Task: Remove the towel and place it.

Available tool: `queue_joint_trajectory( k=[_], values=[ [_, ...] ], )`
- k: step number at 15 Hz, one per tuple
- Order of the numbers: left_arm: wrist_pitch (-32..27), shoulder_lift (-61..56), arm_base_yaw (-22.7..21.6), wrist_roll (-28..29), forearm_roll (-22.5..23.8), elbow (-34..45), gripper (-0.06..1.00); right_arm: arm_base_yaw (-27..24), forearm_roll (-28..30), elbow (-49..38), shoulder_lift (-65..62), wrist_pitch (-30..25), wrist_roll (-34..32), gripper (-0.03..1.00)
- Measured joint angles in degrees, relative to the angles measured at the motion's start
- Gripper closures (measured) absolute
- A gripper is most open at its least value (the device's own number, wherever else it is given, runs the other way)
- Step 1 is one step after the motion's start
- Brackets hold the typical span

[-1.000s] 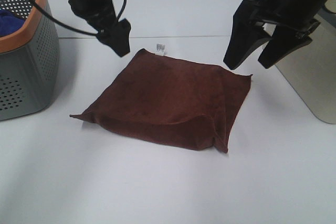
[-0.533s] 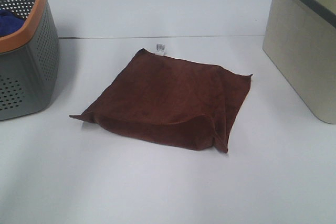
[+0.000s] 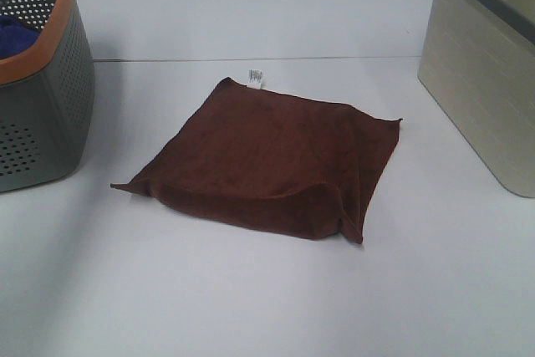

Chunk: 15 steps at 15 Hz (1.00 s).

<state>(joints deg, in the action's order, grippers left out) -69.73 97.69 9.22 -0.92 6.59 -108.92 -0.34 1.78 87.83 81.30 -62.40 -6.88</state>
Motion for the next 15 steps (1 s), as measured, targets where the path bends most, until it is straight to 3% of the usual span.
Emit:
queue_joint_trajectory(
  k=[3, 4, 5, 9, 15],
  values=[
    [-0.1, -11.5, -4.4, 2.5, 0.2, 14.0, 0.01, 0.0, -0.6, -11.2, -13.2, 0.0, 0.8, 0.23],
    [-0.2, -21.3, -5.9, 3.3, 1.0, 23.9, 0.01, 0.0, -1.0, -19.6, -24.6, -0.1, 2.5, 0.23],
    [-0.2, -25.6, -6.2, 4.0, 2.0, 28.1, 0.01, 0.0, -1.1, -22.7, -29.6, -0.1, 3.4, 0.23],
    [-0.3, -39.5, -6.2, 6.5, 6.0, 38.9, 0.01, 0.0, -1.8, -32.8, -47.7, -0.1, 4.5, 0.23],
    [4.7, -61.8, -6.2, 7.7, 6.3, 53.2, 0.02, 0.0, -0.9, -43.4, -70.4, -0.1, 6.0, 0.23]
  ],
)
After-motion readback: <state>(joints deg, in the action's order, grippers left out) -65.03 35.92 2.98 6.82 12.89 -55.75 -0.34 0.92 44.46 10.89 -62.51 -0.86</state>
